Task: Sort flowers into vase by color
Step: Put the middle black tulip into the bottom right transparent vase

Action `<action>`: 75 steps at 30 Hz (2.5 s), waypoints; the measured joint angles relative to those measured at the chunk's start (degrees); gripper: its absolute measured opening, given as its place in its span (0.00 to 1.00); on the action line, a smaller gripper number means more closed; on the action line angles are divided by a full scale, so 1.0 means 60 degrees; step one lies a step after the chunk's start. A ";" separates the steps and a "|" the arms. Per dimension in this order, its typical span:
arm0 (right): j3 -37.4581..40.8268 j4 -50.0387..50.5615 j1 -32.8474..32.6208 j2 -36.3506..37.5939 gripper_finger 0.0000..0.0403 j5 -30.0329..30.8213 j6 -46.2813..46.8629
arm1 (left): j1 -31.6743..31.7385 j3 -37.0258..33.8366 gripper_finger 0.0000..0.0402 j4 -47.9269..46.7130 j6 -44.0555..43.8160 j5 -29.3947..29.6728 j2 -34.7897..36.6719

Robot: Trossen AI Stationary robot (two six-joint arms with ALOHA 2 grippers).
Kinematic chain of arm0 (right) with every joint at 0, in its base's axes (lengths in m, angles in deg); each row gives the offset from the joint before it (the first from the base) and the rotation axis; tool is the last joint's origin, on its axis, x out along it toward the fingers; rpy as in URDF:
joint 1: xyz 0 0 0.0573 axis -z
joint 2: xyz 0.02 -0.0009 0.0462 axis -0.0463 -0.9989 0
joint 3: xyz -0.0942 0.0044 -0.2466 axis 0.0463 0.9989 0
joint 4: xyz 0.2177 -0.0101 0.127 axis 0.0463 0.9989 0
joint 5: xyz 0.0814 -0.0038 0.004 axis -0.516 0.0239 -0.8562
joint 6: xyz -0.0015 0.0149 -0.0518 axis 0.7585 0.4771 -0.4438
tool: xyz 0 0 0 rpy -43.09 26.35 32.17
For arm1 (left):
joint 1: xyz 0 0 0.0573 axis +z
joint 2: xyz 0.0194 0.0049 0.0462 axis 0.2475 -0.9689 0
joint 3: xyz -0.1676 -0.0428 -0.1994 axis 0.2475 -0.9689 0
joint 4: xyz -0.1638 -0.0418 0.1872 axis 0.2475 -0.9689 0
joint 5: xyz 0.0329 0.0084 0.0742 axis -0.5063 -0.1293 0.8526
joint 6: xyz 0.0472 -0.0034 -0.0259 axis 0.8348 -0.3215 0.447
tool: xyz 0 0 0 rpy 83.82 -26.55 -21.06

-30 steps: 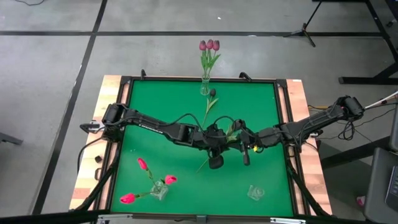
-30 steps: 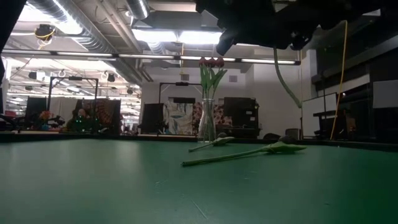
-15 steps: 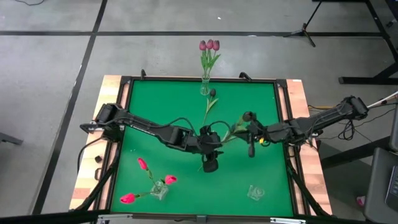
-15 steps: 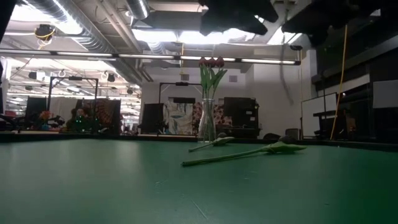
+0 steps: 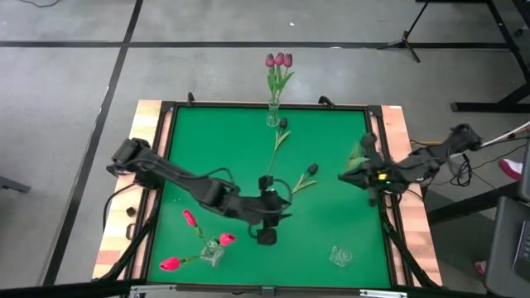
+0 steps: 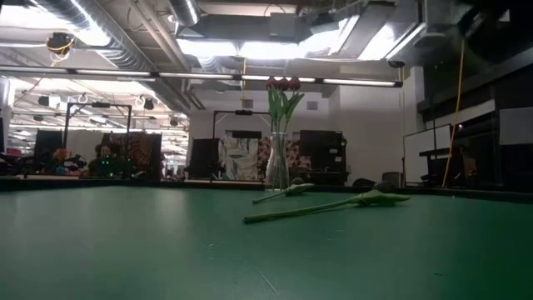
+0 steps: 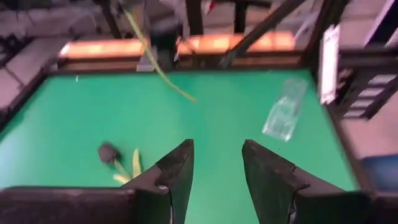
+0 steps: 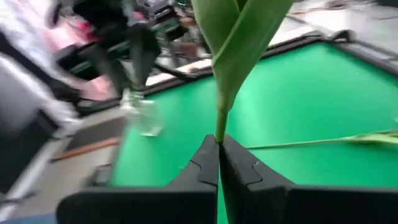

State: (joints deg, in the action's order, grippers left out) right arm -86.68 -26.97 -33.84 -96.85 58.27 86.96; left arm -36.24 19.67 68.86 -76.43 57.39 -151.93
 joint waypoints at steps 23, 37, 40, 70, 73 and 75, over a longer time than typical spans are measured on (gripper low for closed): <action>-0.0004 -0.3202 -0.7438 -0.3023 0.00 0.4085 -0.1056 | -0.1993 0.0000 0.34 0.0471 0.0283 0.2881 0.1703; -0.0004 -0.3208 -0.8745 -0.4522 0.00 0.6336 0.0087 | -0.2134 0.0000 0.34 0.0762 0.0296 0.3345 0.1726; -0.0004 -0.3196 -0.8738 -0.4712 0.00 0.6435 0.0223 | -0.2134 0.0000 0.34 0.0754 0.0303 0.3349 0.1726; -0.0004 -0.2535 -0.8738 -0.6163 0.00 0.5491 0.2500 | -0.2038 0.0000 0.34 0.0787 0.0041 0.4813 0.1723; -0.0004 -0.2126 -0.8734 -0.6163 0.00 0.5320 0.2953 | -0.1847 0.0000 0.34 0.0738 -0.0348 0.4818 0.1723; -0.0004 -0.1920 -0.8734 -0.6163 0.00 0.5307 0.3325 | -0.1686 0.0000 0.34 0.0666 -0.0481 0.4817 0.1719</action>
State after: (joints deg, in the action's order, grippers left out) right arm -86.70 -38.49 -86.25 -133.82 90.11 106.92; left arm -46.36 19.67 72.85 -79.31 86.29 -141.61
